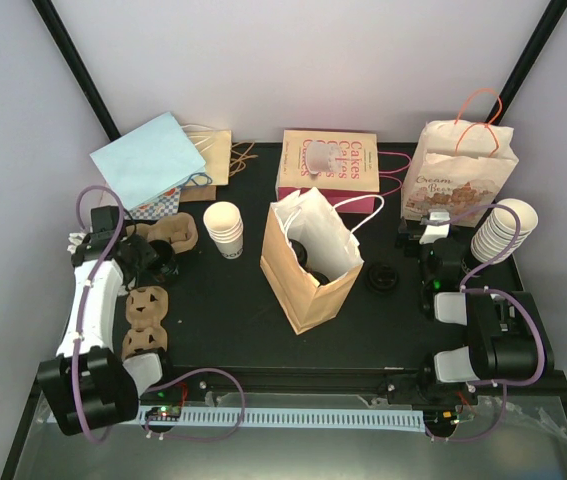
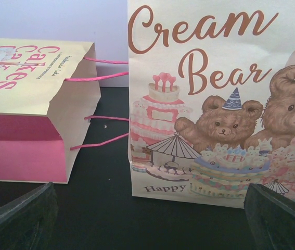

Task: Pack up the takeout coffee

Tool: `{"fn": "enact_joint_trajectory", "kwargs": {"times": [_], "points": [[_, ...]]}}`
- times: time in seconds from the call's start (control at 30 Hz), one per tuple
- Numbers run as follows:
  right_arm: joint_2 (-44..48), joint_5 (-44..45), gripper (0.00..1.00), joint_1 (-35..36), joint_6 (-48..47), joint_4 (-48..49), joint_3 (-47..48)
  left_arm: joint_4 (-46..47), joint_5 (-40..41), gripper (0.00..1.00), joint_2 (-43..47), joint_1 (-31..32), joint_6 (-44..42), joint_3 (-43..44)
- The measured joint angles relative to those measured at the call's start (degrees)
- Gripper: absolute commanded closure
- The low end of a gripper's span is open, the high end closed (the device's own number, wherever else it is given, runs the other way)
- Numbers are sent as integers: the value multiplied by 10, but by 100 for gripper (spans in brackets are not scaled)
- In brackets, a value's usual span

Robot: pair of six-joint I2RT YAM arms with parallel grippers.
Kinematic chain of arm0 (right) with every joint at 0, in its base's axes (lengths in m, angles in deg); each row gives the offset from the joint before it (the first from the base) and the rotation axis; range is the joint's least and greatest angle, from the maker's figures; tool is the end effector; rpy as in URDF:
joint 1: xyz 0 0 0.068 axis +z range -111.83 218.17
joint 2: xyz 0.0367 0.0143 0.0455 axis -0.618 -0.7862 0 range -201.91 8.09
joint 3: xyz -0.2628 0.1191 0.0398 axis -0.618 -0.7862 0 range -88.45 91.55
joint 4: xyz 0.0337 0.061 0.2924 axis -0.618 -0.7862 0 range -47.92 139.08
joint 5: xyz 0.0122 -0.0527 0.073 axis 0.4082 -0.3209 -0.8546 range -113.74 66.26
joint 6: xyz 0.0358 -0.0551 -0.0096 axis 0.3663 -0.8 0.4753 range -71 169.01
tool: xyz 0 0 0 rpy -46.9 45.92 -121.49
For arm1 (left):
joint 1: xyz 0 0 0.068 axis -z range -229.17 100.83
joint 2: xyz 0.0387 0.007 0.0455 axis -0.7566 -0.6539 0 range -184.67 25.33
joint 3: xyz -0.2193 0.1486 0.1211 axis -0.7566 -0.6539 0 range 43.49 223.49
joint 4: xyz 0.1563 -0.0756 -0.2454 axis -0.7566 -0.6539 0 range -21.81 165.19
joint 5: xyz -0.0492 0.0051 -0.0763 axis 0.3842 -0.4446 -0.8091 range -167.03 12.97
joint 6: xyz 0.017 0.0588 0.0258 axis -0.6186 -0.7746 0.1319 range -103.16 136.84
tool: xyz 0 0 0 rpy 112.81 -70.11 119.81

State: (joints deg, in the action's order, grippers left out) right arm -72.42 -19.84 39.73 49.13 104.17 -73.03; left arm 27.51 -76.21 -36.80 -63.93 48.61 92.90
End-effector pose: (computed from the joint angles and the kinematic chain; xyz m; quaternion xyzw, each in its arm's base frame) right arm 0.2729 0.0039 0.1362 0.0123 0.7658 -0.0166 0.6427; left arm 0.2347 0.0627 0.2491 -0.3836 0.8875 -0.0309 0.2536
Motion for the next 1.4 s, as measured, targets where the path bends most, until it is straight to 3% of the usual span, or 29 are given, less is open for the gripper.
{"fn": "enact_joint_trajectory", "kwargs": {"times": [0.5,0.9,1.17,1.4], "points": [[0,0,0,0,0,0,0,12,-61,59,-58,-14,35,2],[0,0,0,0,0,0,0,16,-60,68,-76,-14,73,-20],[0,0,0,0,0,0,0,17,-63,93,-73,-14,80,-34],[0,0,0,0,0,0,0,8,-84,98,-50,-13,75,-48]]}}
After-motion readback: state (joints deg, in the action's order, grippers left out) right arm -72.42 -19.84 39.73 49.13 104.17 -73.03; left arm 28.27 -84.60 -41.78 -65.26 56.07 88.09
